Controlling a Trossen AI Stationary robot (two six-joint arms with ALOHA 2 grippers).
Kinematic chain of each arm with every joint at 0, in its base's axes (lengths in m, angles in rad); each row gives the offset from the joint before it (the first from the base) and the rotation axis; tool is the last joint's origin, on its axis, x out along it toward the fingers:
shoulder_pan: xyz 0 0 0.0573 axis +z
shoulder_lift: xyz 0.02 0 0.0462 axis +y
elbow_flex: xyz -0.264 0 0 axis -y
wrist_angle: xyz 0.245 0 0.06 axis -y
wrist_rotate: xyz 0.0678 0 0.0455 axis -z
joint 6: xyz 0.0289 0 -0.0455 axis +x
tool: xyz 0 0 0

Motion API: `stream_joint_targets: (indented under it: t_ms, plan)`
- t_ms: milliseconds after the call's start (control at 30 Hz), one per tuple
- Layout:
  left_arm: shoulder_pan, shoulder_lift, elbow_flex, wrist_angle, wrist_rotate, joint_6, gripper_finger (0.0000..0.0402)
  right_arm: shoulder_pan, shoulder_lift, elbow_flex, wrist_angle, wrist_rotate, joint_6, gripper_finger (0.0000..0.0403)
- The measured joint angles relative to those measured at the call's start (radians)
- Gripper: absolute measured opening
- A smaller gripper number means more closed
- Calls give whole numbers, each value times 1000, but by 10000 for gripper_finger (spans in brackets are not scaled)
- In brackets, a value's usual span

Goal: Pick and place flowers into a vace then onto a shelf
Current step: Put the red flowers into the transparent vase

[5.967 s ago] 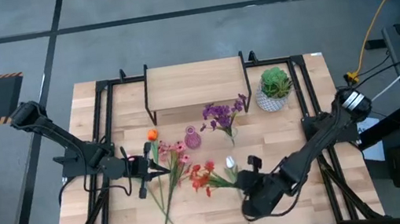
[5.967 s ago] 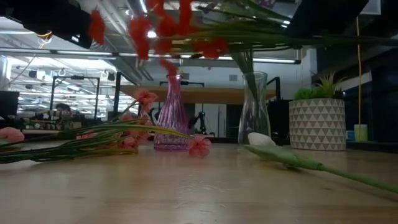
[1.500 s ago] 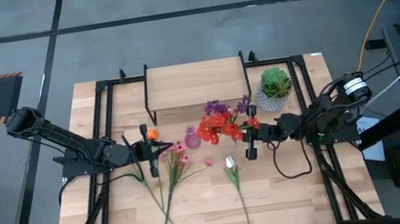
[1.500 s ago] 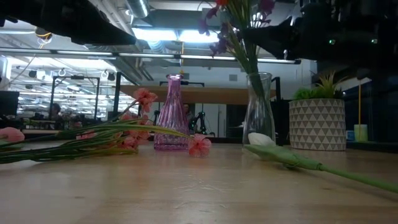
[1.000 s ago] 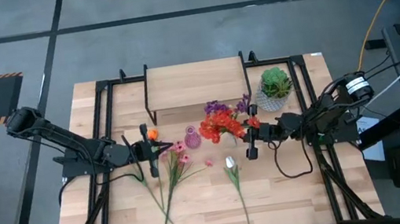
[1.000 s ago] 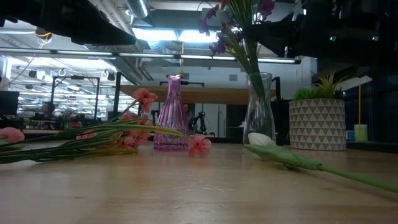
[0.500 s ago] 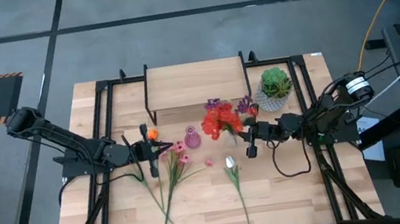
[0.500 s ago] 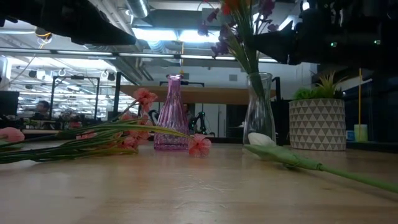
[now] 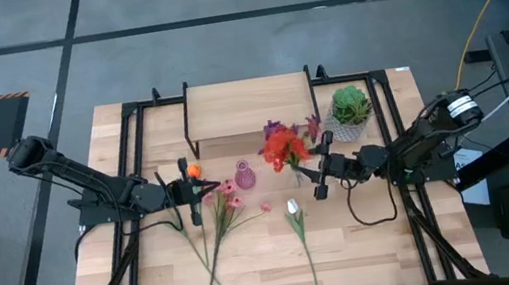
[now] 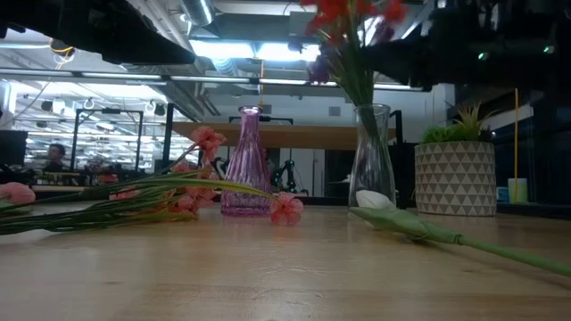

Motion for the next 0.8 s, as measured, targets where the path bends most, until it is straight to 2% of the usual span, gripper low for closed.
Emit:
stream_joint_targets:
  t_ms: [167,367,533,700,800]
  plan:
    - [0,0,0,0,0,0,4,60,-82,0,-105,0,2,184]
    - [0,0,0,0,0,0,4,88,-118,0,-146,6,26,184]
    - [0,0,0,0,2,0,4,88,-137,0,-151,67,19,184]
    - [0,0,0,0,25,0,4,92,-180,0,-155,81,17,184]
    - [0,0,0,0,25,0,4,109,-235,0,-255,132,71,184]
